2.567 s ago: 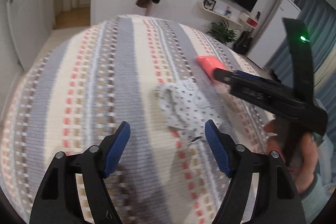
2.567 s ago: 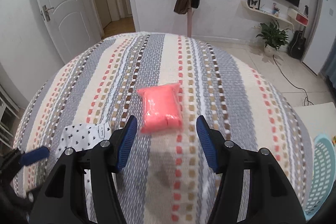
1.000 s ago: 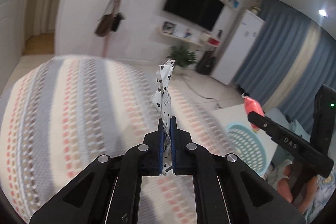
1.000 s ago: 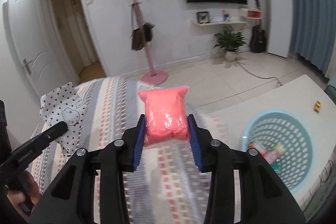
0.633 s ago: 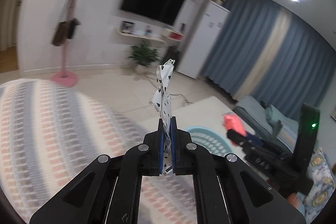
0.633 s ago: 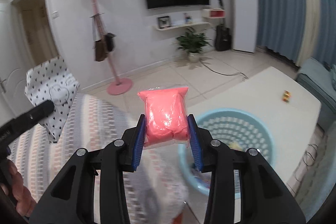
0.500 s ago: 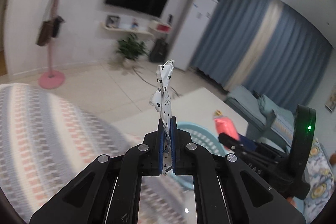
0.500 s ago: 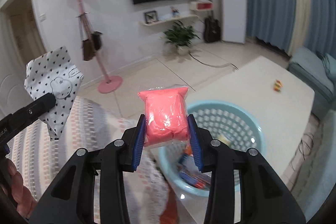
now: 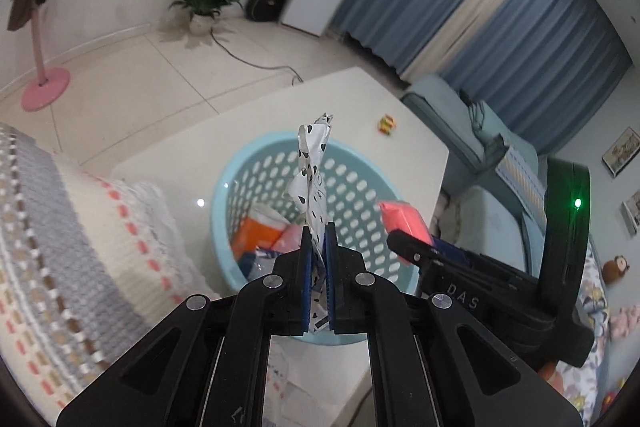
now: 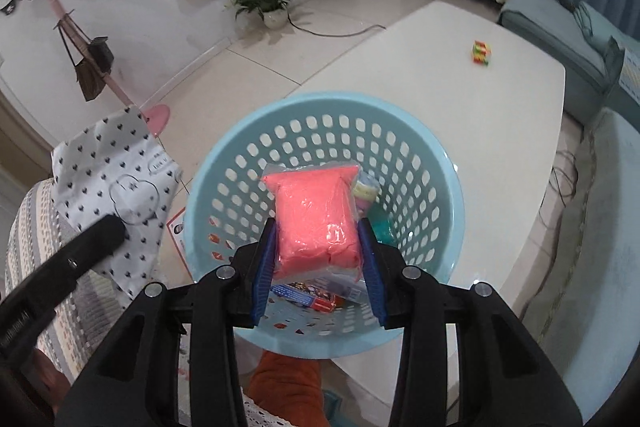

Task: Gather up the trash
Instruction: 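Carry the pink bag and polka-dot cloth with both grippers over the basket, then open both grippers to drop the pink bag and cloth into the basket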

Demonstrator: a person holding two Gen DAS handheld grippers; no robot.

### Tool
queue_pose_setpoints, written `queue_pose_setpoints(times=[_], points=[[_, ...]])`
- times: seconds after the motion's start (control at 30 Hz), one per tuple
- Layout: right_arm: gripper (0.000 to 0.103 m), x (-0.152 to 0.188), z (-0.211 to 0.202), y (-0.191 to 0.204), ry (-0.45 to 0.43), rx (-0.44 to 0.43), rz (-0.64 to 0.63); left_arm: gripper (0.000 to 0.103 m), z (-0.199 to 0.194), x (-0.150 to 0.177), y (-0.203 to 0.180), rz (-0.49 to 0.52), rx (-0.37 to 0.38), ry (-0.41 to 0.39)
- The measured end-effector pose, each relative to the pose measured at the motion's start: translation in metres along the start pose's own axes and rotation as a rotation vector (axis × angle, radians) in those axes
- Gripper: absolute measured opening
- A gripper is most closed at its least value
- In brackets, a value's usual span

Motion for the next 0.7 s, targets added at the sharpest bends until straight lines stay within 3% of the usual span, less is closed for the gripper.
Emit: queue_pose_setpoints(times=[0.13,0.2,0.33,0.4,0.57,0.7], points=[[0.050,0.000,0.005,-0.005,0.006,0.015,0.022,0.020,0.004,0.002,-0.001,-0.002,0.021,0.007],[0.052,-0.002,0.005,-0.008,0.006,0.019,0.033,0.032,0.002,0.001,0.002,-0.012,0.038,0.004],[0.053,-0.001,-0.004,-0.007,-0.006,0.013,0.042,0.039,-0.011,0.009,0.006,0.013,0.049,0.001],[0.058,-0.001,-0.011,-0.003,-0.016,0.006,0.047,0.056,-0.023,0.011,0.012,0.016,0.045,-0.006],[0.064,-0.002,-0.034,0.014,-0.047,-0.020,0.040,0.078,-0.050,0.017,0.014,0.044,0.040,-0.001],[0.064,-0.002,-0.057,0.029,-0.086,-0.034,0.021,0.078,-0.076,0.016,0.019,0.021,0.061,-0.040]])
Point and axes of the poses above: each gripper's, at about its wrist camera, not at the fingertips, and z roughly the way its jaws point, y to its left, x to its underside, the point moved 10 cm from there along z, roughly the way its jaws point, and after that the axes turned 9 degrees about -z, right-handed, at the moved point
